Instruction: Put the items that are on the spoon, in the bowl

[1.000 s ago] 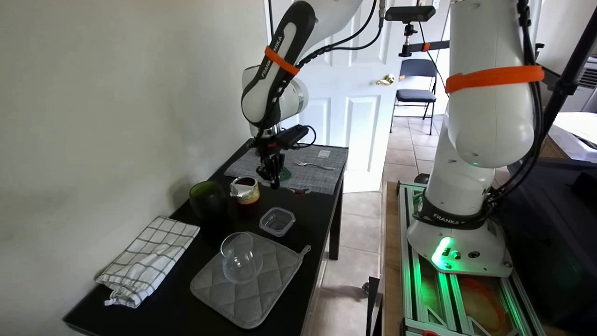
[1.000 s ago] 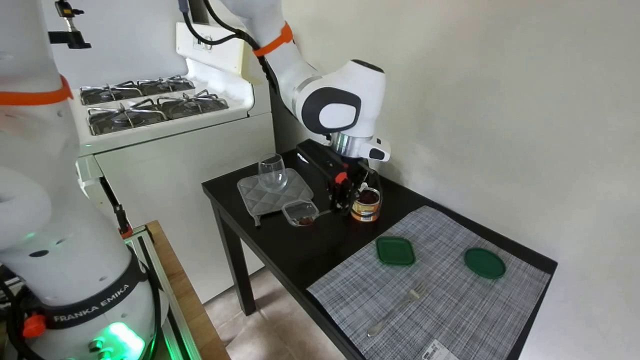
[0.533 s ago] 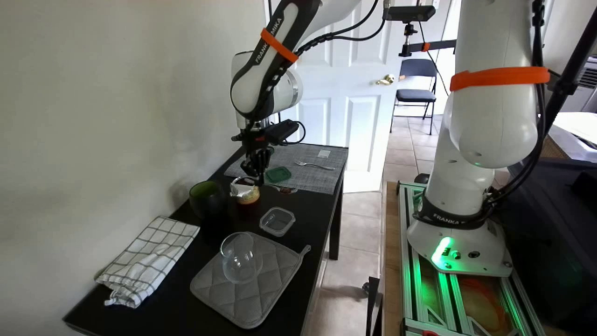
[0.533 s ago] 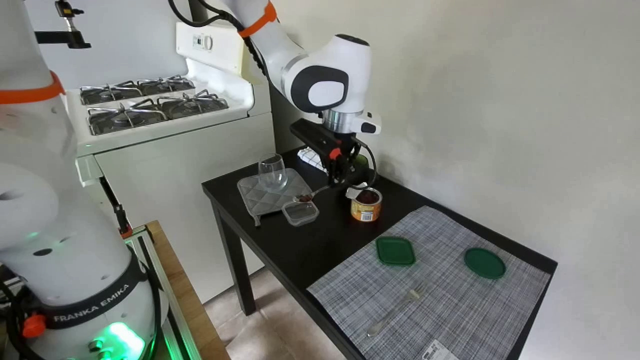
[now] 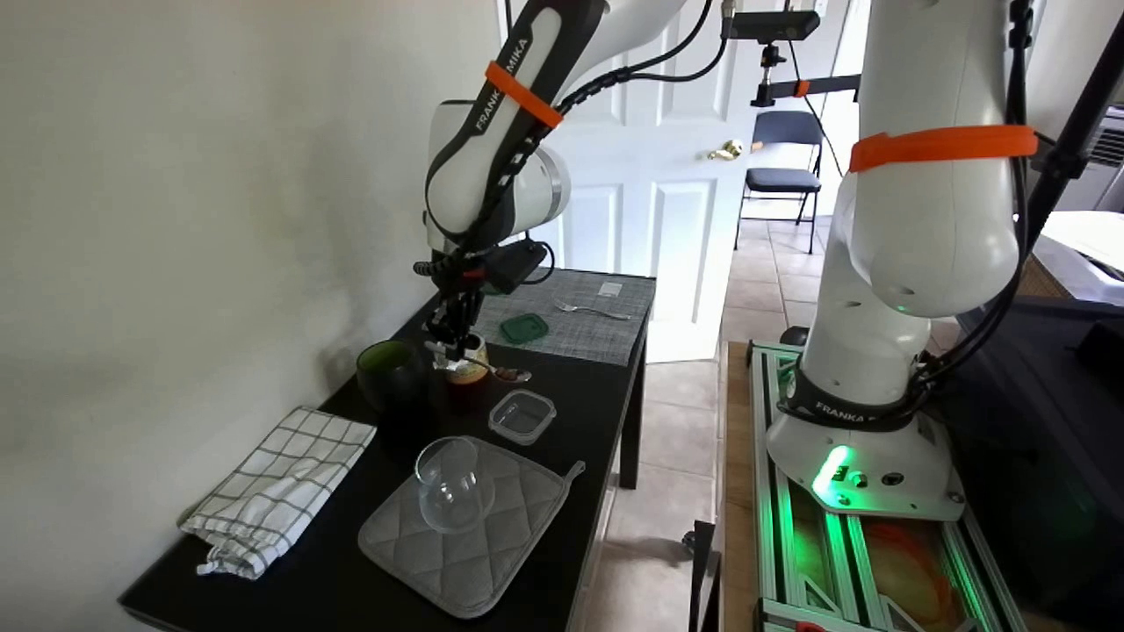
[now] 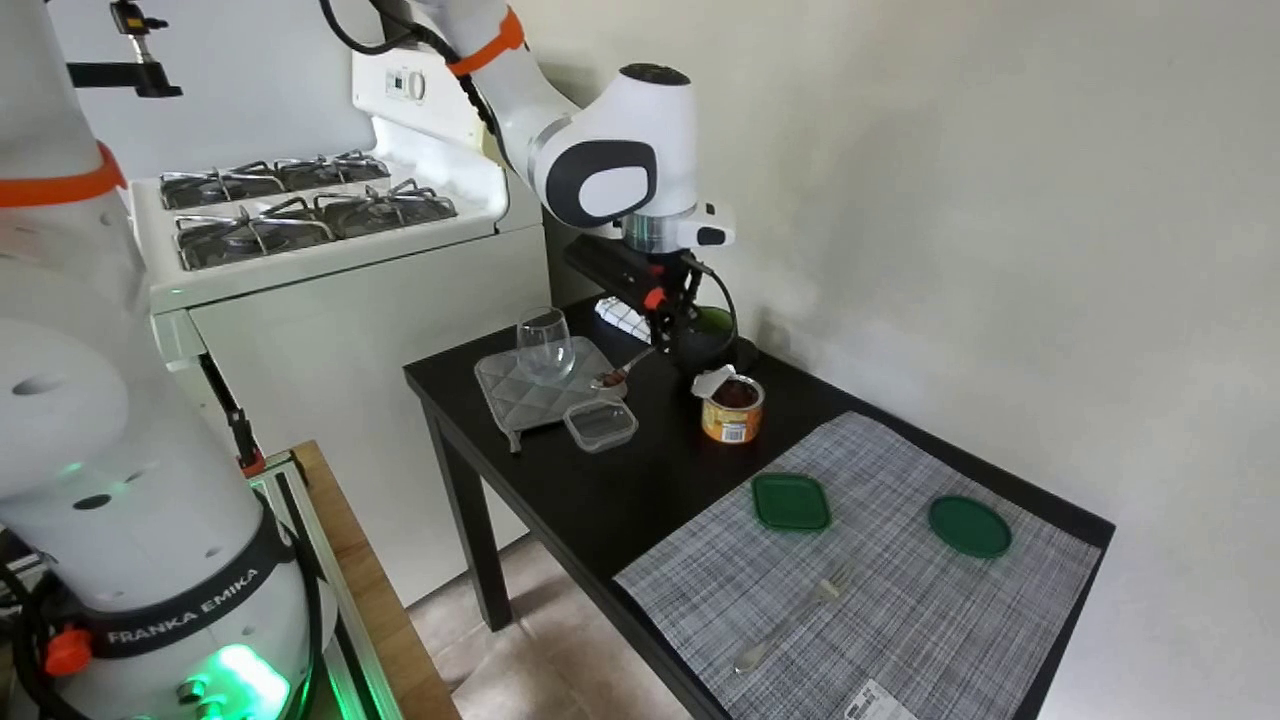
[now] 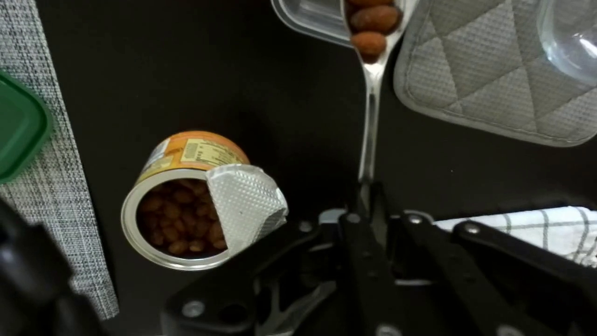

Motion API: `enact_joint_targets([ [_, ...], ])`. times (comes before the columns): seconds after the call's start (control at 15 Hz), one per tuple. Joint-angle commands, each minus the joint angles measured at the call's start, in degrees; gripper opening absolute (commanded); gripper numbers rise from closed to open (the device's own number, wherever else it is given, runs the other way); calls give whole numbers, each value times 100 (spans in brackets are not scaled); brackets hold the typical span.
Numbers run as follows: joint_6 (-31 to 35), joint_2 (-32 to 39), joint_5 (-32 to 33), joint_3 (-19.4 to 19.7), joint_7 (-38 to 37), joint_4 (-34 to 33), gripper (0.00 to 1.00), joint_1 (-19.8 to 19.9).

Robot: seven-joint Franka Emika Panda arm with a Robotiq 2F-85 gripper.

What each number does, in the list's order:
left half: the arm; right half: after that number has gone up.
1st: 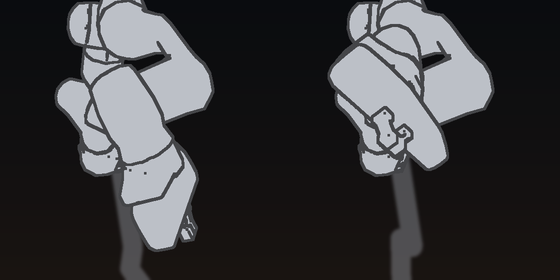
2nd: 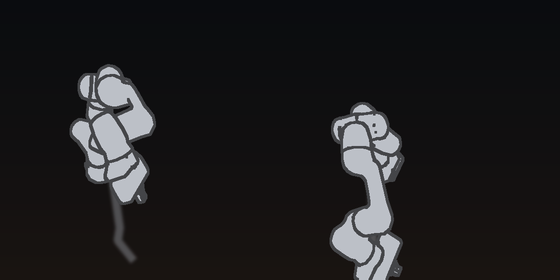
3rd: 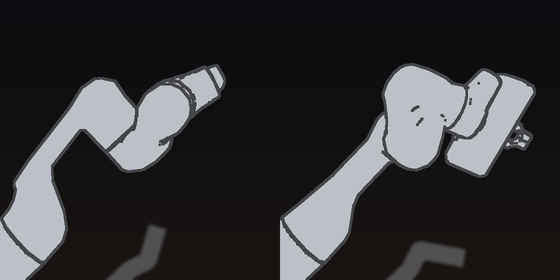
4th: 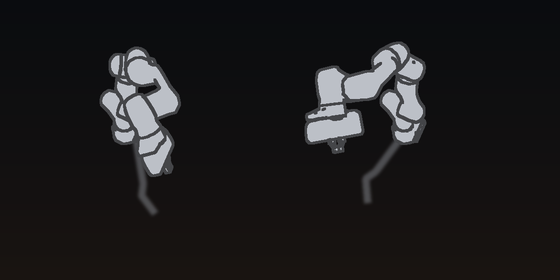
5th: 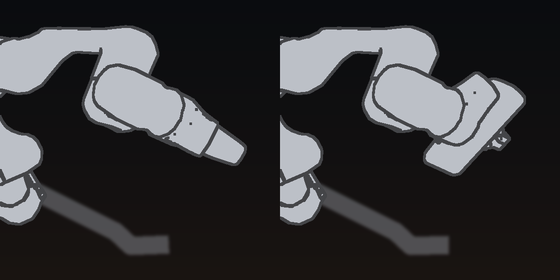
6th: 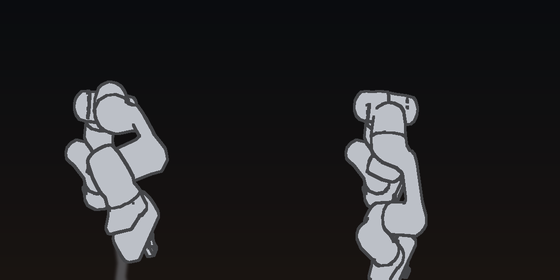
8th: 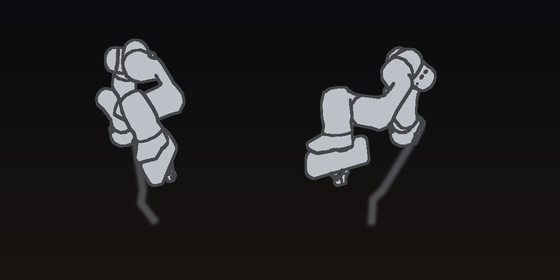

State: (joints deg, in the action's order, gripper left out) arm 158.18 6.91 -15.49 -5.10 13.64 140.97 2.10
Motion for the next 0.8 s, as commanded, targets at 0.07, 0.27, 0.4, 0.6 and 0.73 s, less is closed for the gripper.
enact_joint_targets([
  [0.07, 627, -222, -557, -266, 709, 420, 3, -1],
  [0.27, 972, -246, -937, -484, 1211, 549, 3, 53],
  [0.4, 1145, -313, -1394, -655, 1635, 627, 3, 103],
  [0.6, 1328, -419, -2054, -849, 2276, 712, 3, 118],
  [0.73, 1373, -484, -2375, -893, 2614, 760, 3, 102],
])
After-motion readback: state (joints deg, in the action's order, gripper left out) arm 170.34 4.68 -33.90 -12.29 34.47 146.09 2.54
